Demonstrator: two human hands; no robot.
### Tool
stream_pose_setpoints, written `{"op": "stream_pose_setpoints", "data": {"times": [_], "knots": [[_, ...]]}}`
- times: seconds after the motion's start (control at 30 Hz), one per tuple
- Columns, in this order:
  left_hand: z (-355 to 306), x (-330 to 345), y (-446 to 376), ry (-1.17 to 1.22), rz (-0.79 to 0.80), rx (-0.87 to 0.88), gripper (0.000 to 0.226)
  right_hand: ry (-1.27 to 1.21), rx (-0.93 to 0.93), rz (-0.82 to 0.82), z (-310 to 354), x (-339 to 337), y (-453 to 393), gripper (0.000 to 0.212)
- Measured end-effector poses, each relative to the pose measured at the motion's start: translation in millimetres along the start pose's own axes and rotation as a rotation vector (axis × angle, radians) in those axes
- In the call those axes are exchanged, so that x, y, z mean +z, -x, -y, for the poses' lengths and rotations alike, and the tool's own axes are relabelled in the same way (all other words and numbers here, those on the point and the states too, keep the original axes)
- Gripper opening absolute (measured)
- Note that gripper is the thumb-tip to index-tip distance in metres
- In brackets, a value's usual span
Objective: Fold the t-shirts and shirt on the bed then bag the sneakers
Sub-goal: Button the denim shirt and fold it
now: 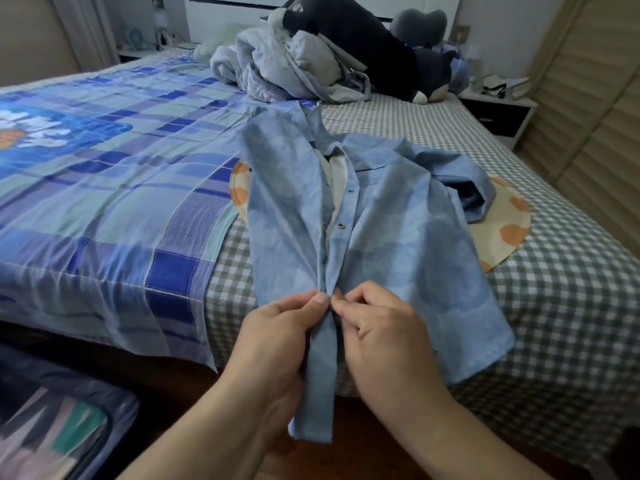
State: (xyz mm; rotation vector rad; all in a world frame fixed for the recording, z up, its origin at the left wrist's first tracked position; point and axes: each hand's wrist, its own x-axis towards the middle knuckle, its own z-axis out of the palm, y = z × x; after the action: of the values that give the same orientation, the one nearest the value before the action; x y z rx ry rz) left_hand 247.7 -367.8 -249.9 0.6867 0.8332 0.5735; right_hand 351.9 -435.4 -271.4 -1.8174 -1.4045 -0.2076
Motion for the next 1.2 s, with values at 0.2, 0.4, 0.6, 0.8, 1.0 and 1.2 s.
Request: {"op": "stream_pose_setpoints", "data": {"times": [0.2,0.4,0.6,0.8,1.0,1.2], "knots": [[-7.1,-23.9,3.8,-1.399,-0.121,0.590,0.022,0.429,0.068,0.737,-6.0,-42.8,19.8,0.023],[-19.6,16.1,-30.7,-1.126,-0.288,0.562,0.035,0.254,0.320,0.179,4.5,-28.9,-35.9,0.025],[-6.1,-6.7,-45.7,-1.225,-0.289,0.324,0.035,0.129,0.667,0.312,-12.5,11.7,-45.7,0.033],[-9.8,-15.7,-31.5,-0.827,-0.215,0.400,0.023,-0.175,0.646,0.118,-3.4,2.1,-32.6,0.016],[-12.0,-17.9,-6.9,-0.394,-0.091,0.333,0.009,-0.561,0.691,-0.102,4.5,-6.5,-23.3,0.016],[-3.3,-11.6,-17.1,-0.622,-0.276,0.410,0.019,-0.378,0.627,-0.067,12.1,9.7,-16.6,0.011]]}}
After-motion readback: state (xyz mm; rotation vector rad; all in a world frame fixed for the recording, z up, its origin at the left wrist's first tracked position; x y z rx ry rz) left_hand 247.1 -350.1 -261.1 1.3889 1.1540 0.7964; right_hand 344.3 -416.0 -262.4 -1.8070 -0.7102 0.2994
